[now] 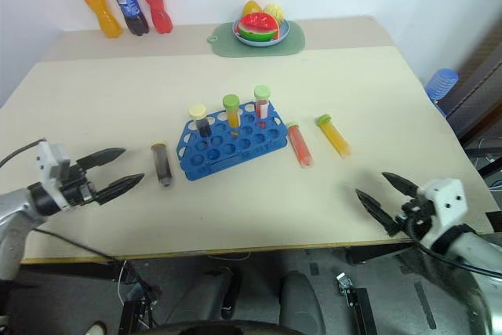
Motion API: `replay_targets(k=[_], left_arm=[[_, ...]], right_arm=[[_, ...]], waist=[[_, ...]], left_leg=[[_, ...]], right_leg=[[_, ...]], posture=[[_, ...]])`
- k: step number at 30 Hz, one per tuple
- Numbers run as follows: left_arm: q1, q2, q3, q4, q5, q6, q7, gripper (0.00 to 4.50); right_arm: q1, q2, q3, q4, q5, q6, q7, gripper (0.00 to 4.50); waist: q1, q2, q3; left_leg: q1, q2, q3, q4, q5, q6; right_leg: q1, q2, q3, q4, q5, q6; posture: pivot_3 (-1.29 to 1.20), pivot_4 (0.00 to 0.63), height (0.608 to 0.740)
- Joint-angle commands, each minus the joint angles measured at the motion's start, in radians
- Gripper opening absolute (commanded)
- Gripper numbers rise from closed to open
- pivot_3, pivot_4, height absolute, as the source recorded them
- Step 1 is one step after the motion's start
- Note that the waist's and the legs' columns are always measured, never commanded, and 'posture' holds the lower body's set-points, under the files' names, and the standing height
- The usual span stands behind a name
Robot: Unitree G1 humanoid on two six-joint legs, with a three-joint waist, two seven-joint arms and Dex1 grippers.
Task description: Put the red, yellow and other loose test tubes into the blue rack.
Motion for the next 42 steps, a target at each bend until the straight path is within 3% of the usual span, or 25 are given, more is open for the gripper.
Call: replay_targets(k=[1, 9, 15, 19, 25, 33, 42], left_arm=[[0.004, 0.025, 0.026, -0.027, -0.001, 0.008, -0.02, 4.49], [-0.052, 0.0, 0.001, -0.028, -0.003, 0.019, -0.011, 4.49], [-0.097, -0.027, -0.074, -0.113, -0.012, 0.042, -0.026, 4.49], [-0.139, -0.041, -0.135, -0.173, -0.025, 0.082, -0.041, 4.49], [-0.163, -0.047, -0.182, -0.208, -0.01, 0.091, -0.056, 4.49], [-0.069, -0.047, -0.162, -0.302, -0.031, 0.118, -0.024, 4.49], [0.074, -0.049, -0.094, -0.418, -0.064, 0.152, 0.036, 4.49]], right_arm=[[0.001, -0.018, -0.038, -0.056, 0.033, 0.016, 0.01, 3.71], [-0.071, -0.031, -0.018, -0.154, 0.065, 0.132, -0.07, 3.71], [-0.284, -0.141, 0.058, -0.159, 0.082, 0.391, -0.19, 3.71], [-0.562, -0.222, 0.175, 0.003, 0.109, 0.637, -0.225, 3.71], [-0.941, -0.258, 0.392, 0.411, 0.017, 0.793, -0.165, 3.71], [-1.305, -0.184, 0.663, 0.862, -0.154, 0.775, 0.02, 3.71], [-1.557, -0.035, 0.801, 1.26, -0.325, 0.694, 0.182, 3.71]], waist=[[0.0, 0.0, 0.0], [0.001, 0.0, 0.0], [0.0, 0.0, 0.0], [-0.003, 0.0, 0.001], [-0.005, 0.001, 0.002], [-0.029, 0.002, 0.003], [-0.032, 0.004, 0.004]], left_leg=[[0.0, 0.0, 0.0, 0.0, 0.0, 0.0], [0.0, 0.0, 0.0, 0.0, 0.0, 0.0], [0.0, 0.0, 0.0, 0.0, 0.0, 0.0], [-0.001, 0.0, 0.0, 0.0, 0.0, 0.0], [-0.003, 0.0, 0.001, -0.001, -0.001, 0.001], [-0.006, 0.0, 0.002, -0.002, -0.001, 0.001], [-0.012, 0.0, 0.003, 0.0, 0.0, 0.0]], right_leg=[[0.0, 0.0, 0.0, 0.0, 0.0, 0.0], [0.0, 0.0, 0.0, -0.001, 0.0, 0.0], [0.0, -0.001, 0.0, -0.001, 0.0, 0.0], [-0.001, 0.0, -0.001, -0.001, 0.0, 0.0], [-0.003, -0.001, -0.002, -0.003, 0.001, 0.002], [-0.007, 0.0, -0.001, -0.002, 0.002, 0.004], [-0.015, 0.0, -0.001, 0.002, 0.003, 0.004]], posture=[[0.0, 0.15, 0.74], [0.0, 0.15, 0.74], [0.0, 0.15, 0.74], [0.0, 0.15, 0.74], [0.0, 0.15, 0.74], [0.0, 0.15, 0.74], [0.0, 0.15, 0.74]])
